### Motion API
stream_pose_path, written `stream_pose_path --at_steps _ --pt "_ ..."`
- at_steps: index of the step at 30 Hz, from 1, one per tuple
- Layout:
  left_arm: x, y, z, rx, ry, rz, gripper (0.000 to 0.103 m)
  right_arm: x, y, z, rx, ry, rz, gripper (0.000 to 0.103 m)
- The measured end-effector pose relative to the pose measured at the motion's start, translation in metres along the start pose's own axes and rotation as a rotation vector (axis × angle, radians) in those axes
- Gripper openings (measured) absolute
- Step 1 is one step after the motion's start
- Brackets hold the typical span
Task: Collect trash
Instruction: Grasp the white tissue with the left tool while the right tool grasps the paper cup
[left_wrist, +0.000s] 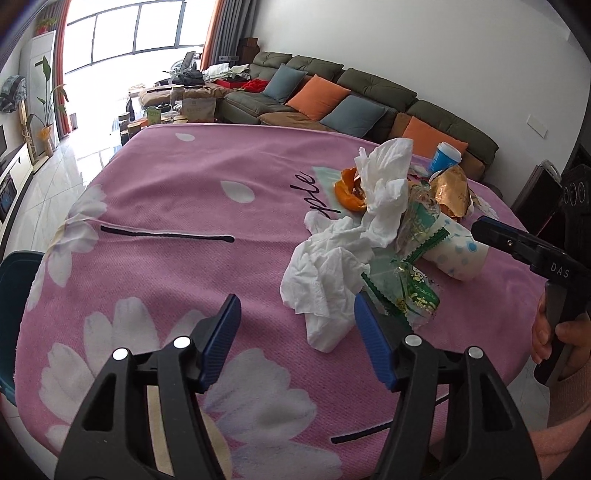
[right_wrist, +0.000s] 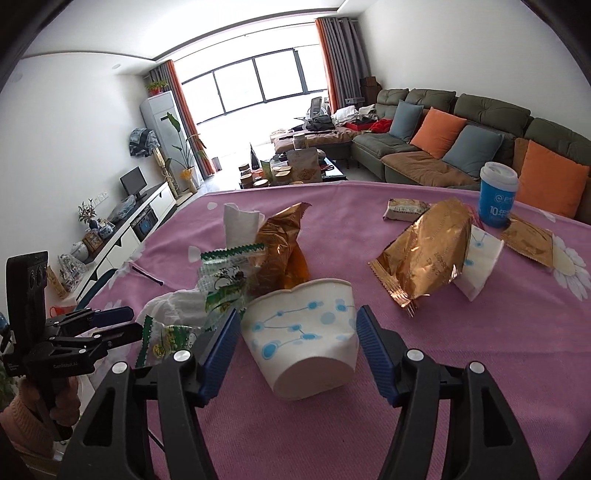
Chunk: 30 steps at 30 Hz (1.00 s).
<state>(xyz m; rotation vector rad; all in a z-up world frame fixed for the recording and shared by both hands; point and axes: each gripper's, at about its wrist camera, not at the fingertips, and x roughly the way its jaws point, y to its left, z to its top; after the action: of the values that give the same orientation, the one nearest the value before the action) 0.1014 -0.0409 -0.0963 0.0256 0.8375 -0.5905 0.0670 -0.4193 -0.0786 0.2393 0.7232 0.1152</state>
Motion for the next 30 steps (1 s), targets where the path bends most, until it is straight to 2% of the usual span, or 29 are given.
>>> stream_pose_path --at_steps 2,6,9,10,11,12,13,15,30 --pt "0.007 0.0 0.0 -0.004 0.021 -0.001 0.06 0.0 -0.006 -0.006 0.025 0.014 -0.008 0.071" --pt "0.015 0.0 0.001 -0.01 0.026 -0.009 0.059 0.005 -0.01 -0.012 0.054 0.027 0.014 0.072" --pt "0.017 -0.001 0.001 -0.007 0.031 -0.017 0.045 0.01 -0.01 -0.014 0.062 0.037 0.033 0.071" --pt "0.018 -0.001 0.0 -0.009 0.034 -0.022 0.038 0.011 -0.01 -0.015 0.066 0.038 0.032 0.069" --pt "0.018 -0.001 0.0 -0.01 0.034 -0.023 0.032 0.012 -0.012 -0.017 0.071 0.041 0.035 0.062" --pt "0.018 -0.001 -0.001 -0.011 0.035 -0.023 0.027 0.013 -0.013 -0.017 0.077 0.046 0.042 0.062" --pt "0.019 0.0 -0.001 -0.016 0.038 -0.028 0.016 0.012 -0.014 -0.018 0.082 0.043 0.044 0.062" --pt "0.019 0.001 -0.003 -0.031 0.041 -0.045 0.005 0.01 -0.014 -0.018 0.081 0.038 0.037 0.061" --pt "-0.027 0.01 -0.004 -0.034 -0.073 -0.022 0.002 -0.031 -0.015 -0.013 0.08 -0.068 0.004 0.061"
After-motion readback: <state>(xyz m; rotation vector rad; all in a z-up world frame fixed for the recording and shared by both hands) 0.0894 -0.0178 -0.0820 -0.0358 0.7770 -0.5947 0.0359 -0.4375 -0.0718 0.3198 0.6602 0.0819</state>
